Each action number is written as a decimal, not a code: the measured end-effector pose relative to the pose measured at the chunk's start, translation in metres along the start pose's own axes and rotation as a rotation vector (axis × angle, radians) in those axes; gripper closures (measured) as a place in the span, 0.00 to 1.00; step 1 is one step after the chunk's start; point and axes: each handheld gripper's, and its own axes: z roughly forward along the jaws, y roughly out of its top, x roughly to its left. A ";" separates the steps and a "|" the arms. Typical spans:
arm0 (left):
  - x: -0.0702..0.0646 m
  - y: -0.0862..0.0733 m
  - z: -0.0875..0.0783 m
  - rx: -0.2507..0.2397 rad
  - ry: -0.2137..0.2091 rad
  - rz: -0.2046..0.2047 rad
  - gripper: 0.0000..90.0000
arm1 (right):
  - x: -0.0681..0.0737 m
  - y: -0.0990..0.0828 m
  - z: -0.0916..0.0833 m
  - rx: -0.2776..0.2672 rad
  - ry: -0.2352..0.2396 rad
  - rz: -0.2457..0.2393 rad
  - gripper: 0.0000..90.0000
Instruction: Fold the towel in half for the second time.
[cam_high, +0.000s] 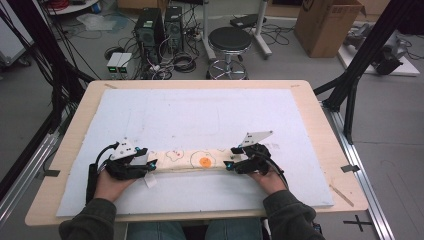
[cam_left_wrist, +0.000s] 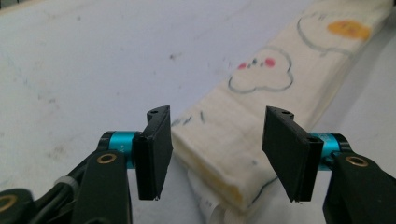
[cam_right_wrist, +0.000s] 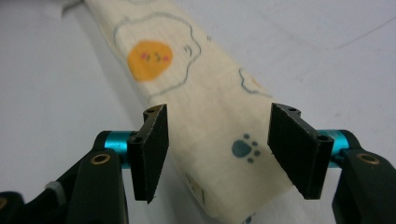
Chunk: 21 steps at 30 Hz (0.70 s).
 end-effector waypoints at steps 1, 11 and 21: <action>-0.001 0.001 0.001 0.005 -0.007 0.010 0.51 | -0.001 0.000 -0.001 -0.011 -0.003 0.003 0.43; 0.001 -0.006 0.019 0.124 -0.049 0.001 0.53 | -0.005 -0.007 0.009 0.092 -0.035 -0.010 0.44; 0.000 -0.008 0.021 0.132 -0.038 0.035 0.53 | -0.001 -0.011 0.010 0.083 -0.054 -0.042 0.43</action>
